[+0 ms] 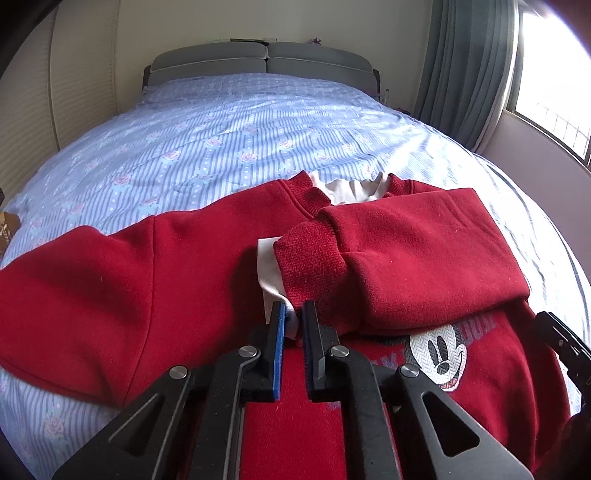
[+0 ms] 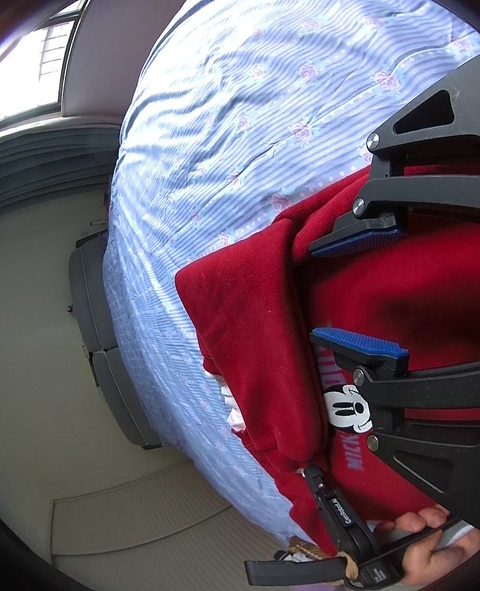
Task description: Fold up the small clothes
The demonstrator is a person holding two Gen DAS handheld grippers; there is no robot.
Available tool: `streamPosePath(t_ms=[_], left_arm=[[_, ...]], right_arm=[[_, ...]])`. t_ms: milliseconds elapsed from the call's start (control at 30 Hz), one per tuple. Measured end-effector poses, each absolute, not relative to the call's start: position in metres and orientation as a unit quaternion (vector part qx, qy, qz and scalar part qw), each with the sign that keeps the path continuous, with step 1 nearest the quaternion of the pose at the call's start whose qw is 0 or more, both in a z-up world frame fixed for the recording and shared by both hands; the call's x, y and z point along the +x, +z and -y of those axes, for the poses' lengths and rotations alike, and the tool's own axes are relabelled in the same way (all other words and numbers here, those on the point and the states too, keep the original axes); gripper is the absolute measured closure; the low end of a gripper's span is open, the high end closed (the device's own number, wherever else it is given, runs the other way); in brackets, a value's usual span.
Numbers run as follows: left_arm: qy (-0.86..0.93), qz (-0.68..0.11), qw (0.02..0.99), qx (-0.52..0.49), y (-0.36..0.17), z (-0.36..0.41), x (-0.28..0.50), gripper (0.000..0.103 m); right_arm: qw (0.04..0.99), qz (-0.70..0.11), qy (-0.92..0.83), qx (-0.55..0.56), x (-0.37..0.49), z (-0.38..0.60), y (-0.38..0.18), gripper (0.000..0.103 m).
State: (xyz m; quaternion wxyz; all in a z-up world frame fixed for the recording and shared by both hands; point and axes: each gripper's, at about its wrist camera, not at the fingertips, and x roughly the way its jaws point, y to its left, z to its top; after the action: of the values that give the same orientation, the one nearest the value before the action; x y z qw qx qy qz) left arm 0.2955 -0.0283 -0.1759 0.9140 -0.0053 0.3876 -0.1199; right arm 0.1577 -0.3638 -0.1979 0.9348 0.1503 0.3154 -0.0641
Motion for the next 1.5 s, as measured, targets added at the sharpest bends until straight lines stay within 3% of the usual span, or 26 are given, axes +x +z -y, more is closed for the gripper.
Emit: streamPosePath(t_ms=[100,367,433,567,833,1133,1500], left_arm=[[-0.110,-0.384,0.917,-0.006,-0.174,0.027,0.285,0.099],[-0.102,-0.389,0.915,-0.008,-0.176,0.024,0.286,0.098],[-0.099,-0.382,0.919,0.004,-0.169,0.027,0.283,0.093],[-0.096,-0.351,0.931,0.019,-0.148,0.032,0.274,0.071],[-0.171,-0.322,0.930,0.041,-0.135,0.075,0.292,0.066],[-0.156,-0.391,0.907,0.006,-0.185,0.064,0.315,0.055],[-0.128,-0.379,0.916,0.002,-0.145,0.030,0.289,0.048]], right_arm=[[0.936,-0.313,-0.064,0.150,0.157,0.363,-0.196,0.063],[0.938,-0.311,-0.062,0.143,0.157,0.360,-0.196,0.063],[0.938,-0.310,-0.062,0.145,0.157,0.360,-0.195,0.063],[0.940,-0.305,-0.060,0.143,0.156,0.359,-0.193,0.063],[0.938,-0.308,-0.062,0.148,0.155,0.362,-0.194,0.063],[0.927,-0.327,-0.069,0.172,0.160,0.375,-0.209,0.063],[0.934,-0.319,-0.059,0.153,0.153,0.354,-0.181,0.063]])
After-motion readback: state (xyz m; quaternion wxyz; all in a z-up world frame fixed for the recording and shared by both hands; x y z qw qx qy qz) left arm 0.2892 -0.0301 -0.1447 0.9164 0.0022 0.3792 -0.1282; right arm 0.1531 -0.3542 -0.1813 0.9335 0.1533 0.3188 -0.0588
